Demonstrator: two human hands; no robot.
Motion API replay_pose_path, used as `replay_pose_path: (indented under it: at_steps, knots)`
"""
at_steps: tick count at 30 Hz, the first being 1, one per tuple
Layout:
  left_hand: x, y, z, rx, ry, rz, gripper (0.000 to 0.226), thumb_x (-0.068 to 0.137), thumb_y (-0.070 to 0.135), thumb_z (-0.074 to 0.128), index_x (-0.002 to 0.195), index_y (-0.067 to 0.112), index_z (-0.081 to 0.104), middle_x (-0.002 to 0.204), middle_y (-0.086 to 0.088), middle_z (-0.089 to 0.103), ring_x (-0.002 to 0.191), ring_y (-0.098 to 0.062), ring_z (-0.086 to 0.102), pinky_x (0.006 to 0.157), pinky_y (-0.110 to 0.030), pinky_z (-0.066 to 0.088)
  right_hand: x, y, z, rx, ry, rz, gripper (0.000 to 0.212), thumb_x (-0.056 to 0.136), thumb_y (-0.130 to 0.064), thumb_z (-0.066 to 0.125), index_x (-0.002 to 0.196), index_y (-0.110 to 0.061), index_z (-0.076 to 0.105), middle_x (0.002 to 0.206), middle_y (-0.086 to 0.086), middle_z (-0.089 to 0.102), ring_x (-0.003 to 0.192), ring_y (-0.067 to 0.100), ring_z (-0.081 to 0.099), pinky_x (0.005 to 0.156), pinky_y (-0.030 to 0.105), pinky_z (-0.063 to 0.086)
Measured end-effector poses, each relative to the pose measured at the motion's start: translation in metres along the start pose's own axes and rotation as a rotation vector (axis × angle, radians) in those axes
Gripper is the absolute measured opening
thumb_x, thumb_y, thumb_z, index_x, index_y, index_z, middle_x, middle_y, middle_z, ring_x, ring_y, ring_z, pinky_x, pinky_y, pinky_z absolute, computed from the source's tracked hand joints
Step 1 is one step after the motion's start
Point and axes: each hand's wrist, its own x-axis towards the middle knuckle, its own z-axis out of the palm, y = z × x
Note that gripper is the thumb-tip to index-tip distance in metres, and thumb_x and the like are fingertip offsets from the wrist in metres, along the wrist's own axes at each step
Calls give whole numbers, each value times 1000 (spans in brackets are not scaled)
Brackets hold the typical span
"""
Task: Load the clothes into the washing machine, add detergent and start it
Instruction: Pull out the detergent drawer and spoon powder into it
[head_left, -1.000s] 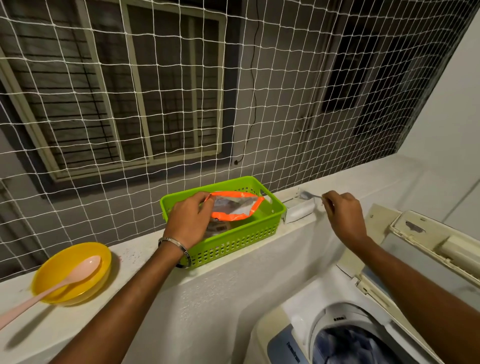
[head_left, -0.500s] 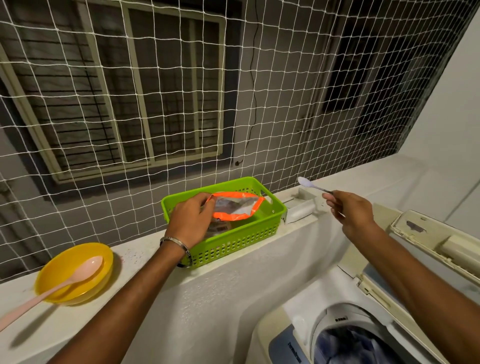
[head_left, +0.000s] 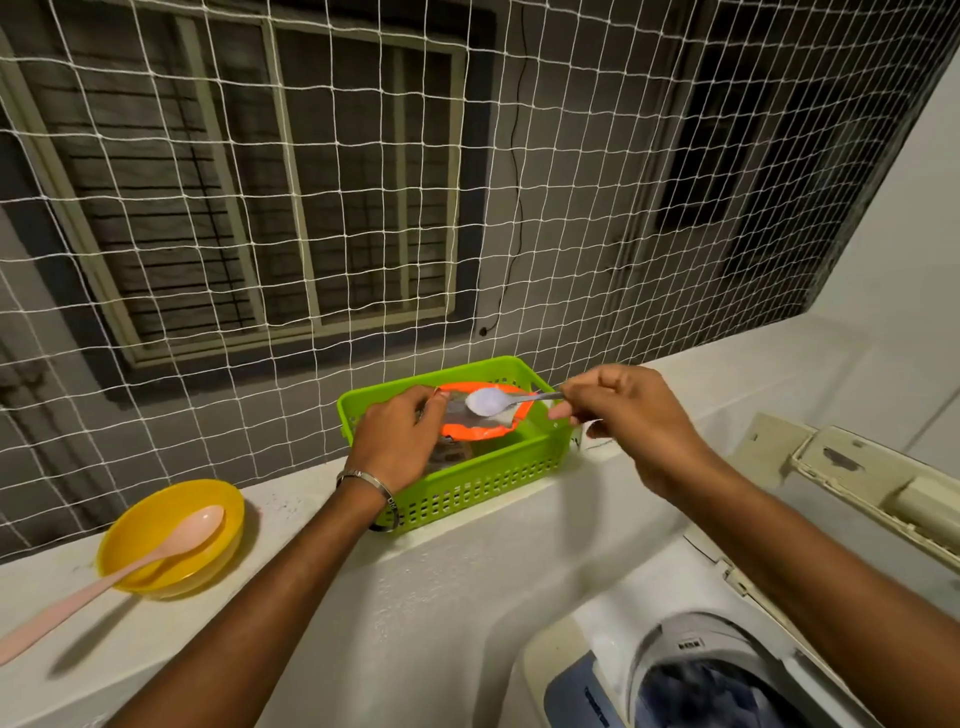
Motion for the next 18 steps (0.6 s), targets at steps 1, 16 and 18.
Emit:
replay_pose_path:
  at_steps: [1,16,18]
  knots:
    - [0,0,0,2,-1,0,33,98,40,42,102,23,69,87,-7,72,84,-28,63,65,-28,38,0,-1,7,-111,7,-84,15,91,-7,59,83,-5,71,70,0,75,60,13,59,56,23,45]
    - [-1,9,-3,76,-31,-6,31,100,32,38,94,18,65,95,-13,72,94,-37,62,73,-36,44,38,49,113,-1006,182,-665,19,89,-36,56,94,-30,73,74,1,72,70,24,66,64,33,46]
    - [-1,9,-3,78,-37,-8,31,101,32,37,93,18,64,95,-14,71,94,-37,62,72,-37,42,39,50,117,-965,222,-619,17,89,-34,57,89,-27,73,69,3,70,64,26,65,57,33,44]
